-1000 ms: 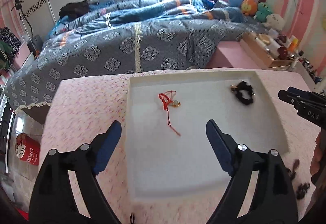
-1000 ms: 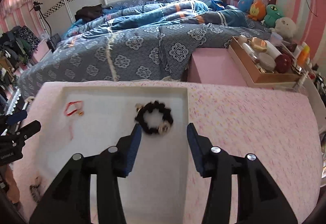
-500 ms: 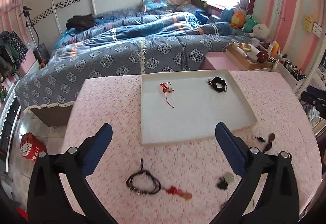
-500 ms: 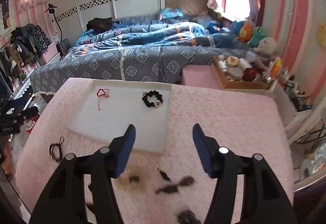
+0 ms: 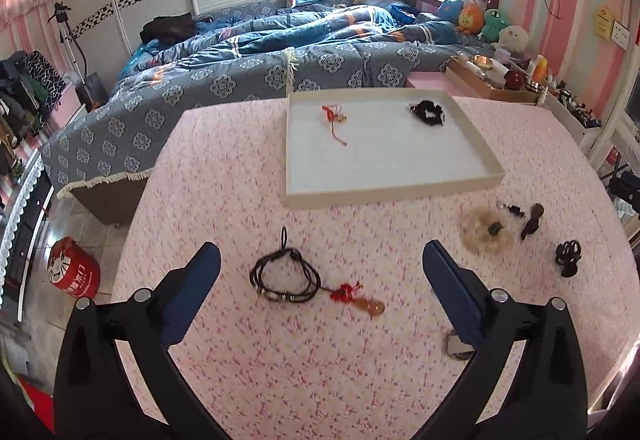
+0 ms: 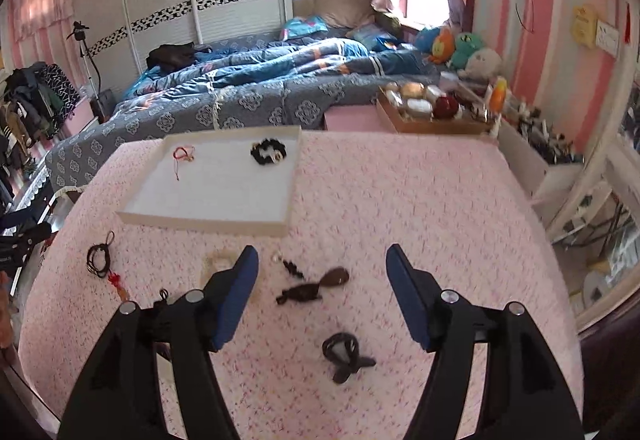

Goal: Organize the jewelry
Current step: 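Move both open grippers back toward the remaining jewelry on the sheet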

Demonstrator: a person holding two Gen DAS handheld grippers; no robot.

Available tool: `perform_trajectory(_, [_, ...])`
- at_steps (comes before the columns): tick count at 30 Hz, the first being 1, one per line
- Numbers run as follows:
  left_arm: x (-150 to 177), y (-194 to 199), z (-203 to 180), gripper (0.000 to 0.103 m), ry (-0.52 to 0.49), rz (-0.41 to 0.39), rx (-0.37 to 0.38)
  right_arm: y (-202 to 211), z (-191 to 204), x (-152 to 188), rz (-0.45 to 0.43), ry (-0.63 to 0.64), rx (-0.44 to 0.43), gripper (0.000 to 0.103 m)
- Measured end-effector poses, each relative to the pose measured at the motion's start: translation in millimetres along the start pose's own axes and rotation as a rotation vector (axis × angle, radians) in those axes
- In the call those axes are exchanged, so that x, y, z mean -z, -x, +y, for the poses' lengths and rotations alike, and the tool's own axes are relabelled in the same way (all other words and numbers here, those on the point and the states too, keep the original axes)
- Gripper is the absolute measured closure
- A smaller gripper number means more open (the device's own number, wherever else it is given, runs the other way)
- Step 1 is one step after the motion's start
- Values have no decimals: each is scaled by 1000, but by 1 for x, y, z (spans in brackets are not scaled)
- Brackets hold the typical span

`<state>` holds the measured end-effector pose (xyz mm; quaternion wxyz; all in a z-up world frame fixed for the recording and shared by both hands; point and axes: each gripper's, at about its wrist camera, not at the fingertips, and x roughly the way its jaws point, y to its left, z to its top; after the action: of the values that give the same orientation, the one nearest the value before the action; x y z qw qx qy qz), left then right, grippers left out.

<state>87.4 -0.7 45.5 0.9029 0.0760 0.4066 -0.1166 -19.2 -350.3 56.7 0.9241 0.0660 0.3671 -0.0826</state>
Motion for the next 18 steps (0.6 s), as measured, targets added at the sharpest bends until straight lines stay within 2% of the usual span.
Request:
perform_trajectory(5, [19, -15, 8, 3, 45, 6, -3, -17, 2, 19, 0, -26, 21, 36])
perform_trajectory(10, [37, -41, 17, 3, 102, 61, 13, -35, 6, 34, 3, -34, 51, 36])
perform_trajectory(13, [46, -51, 16, 3, 107, 77, 11, -44, 8, 37, 7, -34, 54, 36])
perform_trajectory(18, [55, -67, 9, 3, 117, 107, 52, -55, 14, 37, 11, -15, 65, 36])
